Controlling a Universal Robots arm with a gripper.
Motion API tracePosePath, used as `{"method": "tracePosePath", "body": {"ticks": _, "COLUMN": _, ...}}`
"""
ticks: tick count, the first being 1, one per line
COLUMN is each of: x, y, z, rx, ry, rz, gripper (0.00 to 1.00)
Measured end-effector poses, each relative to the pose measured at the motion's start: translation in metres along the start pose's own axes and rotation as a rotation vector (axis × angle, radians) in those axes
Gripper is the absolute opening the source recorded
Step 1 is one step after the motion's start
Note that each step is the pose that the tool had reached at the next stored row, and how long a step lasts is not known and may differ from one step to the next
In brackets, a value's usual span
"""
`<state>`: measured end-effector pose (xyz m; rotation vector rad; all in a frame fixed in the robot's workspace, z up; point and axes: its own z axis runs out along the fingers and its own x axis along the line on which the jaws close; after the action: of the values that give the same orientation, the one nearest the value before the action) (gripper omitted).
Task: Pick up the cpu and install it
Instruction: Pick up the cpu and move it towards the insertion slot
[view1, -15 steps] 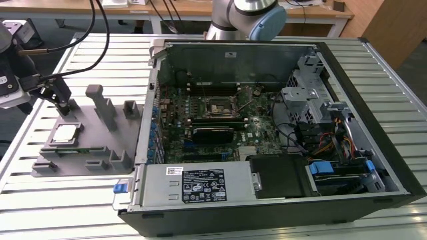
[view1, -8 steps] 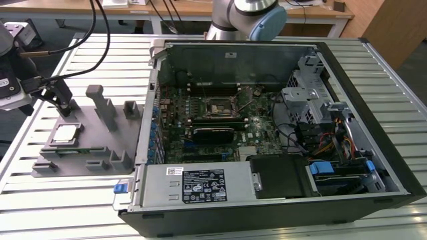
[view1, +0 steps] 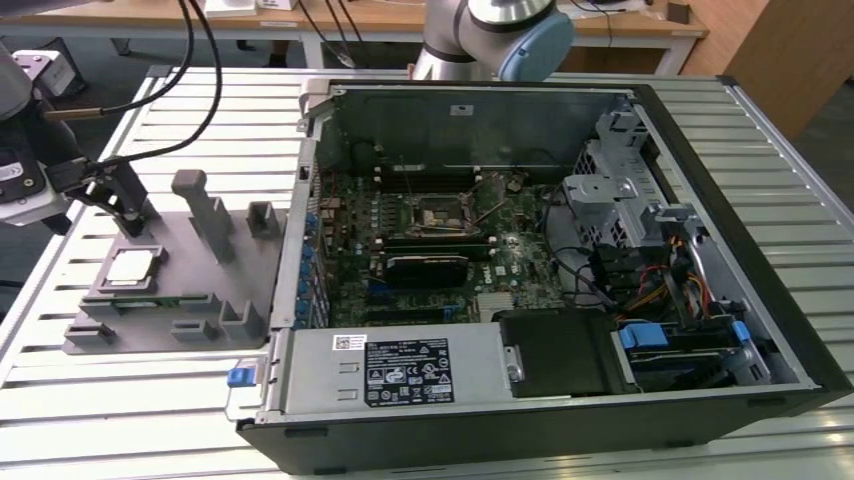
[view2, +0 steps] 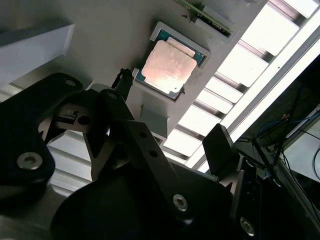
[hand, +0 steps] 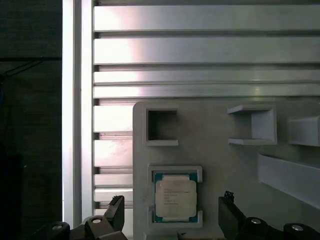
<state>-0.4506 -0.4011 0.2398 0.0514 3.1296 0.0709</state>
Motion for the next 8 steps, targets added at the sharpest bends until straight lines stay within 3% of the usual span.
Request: {"method": "tracePosePath", "body": {"ticks": 8, "x": 0.0, "y": -0.0005, "z": 0.0107, "rx": 0.0, "ry": -0.0009, "rz": 0.019, "gripper": 0.83}}
